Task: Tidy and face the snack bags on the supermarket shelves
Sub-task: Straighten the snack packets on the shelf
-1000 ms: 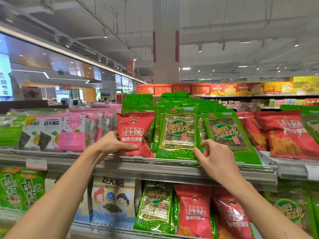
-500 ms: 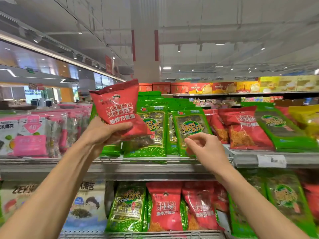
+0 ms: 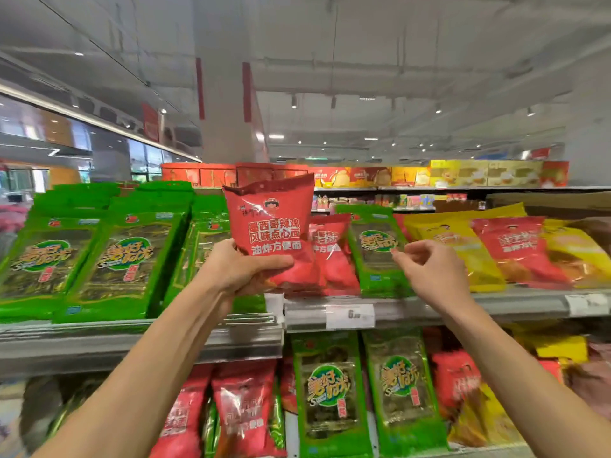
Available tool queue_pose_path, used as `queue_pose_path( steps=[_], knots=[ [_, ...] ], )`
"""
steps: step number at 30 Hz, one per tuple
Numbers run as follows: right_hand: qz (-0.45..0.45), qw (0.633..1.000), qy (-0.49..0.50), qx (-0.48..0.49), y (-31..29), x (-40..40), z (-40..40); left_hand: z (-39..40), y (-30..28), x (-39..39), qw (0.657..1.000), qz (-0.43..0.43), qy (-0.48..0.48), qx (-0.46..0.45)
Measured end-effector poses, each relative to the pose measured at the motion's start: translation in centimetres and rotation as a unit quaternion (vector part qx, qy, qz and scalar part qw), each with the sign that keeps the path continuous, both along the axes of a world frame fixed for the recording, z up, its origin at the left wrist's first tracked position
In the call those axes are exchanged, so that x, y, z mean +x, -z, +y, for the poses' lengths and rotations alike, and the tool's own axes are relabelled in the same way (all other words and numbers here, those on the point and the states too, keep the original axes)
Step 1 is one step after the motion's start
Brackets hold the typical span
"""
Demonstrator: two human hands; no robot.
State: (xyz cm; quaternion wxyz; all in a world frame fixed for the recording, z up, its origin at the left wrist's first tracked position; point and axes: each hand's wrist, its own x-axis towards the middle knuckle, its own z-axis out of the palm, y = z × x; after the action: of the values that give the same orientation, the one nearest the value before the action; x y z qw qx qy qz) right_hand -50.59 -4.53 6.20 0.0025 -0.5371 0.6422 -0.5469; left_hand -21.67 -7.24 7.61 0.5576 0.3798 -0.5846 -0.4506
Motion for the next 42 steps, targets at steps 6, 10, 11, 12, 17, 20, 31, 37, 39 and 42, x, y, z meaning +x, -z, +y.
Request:
queue_pose_path(
  steps=[6, 10, 11, 12, 17, 20, 31, 37, 39, 42],
  knots=[
    [0.119, 0.972, -0.028, 0.200, -0.7, -4.8, -4.2, -0.4, 0.7, -6.2, 1.000, 0.006, -0.011, 0.003],
    [0.076, 0.963, -0.063, 0.252, -1.3, -5.3, -6.2, -1.0, 1.0, -7.5, 0.999, -0.017, -0.029, 0.031],
    [0.038, 0.963, -0.079, 0.255, -1.6, -5.4, -6.4, -1.1, 1.0, -7.6, 0.999, -0.021, -0.033, 0.036],
    [-0.002, 0.960, -0.098, 0.262, -1.7, -5.5, -6.7, -1.2, 1.0, -7.6, 0.998, -0.022, -0.035, 0.038],
    [-0.134, 0.942, -0.184, 0.247, -1.8, -5.8, -6.7, -1.3, 0.7, -7.2, 0.998, -0.020, -0.034, 0.050],
    [-0.149, 0.941, -0.218, 0.213, -1.9, -5.5, -6.2, -1.1, 0.7, -7.2, 0.998, -0.024, -0.034, 0.053],
    [-0.146, 0.977, -0.155, 0.008, -3.6, -12.3, -1.6, -1.2, -1.3, -13.4, 0.998, -0.027, -0.050, -0.010],
    [-0.171, 0.977, -0.128, 0.010, -1.9, -17.3, 0.3, -3.0, -0.7, -20.0, 0.998, -0.055, -0.019, 0.009],
    [-0.177, 0.975, -0.132, 0.020, -1.3, -18.0, 0.6, -3.8, -0.2, -20.9, 0.997, -0.069, -0.022, 0.018],
    [-0.187, 0.972, -0.136, 0.035, -0.3, -18.4, 0.8, -4.6, 0.5, -21.2, 0.994, -0.098, -0.023, 0.051]
  ],
)
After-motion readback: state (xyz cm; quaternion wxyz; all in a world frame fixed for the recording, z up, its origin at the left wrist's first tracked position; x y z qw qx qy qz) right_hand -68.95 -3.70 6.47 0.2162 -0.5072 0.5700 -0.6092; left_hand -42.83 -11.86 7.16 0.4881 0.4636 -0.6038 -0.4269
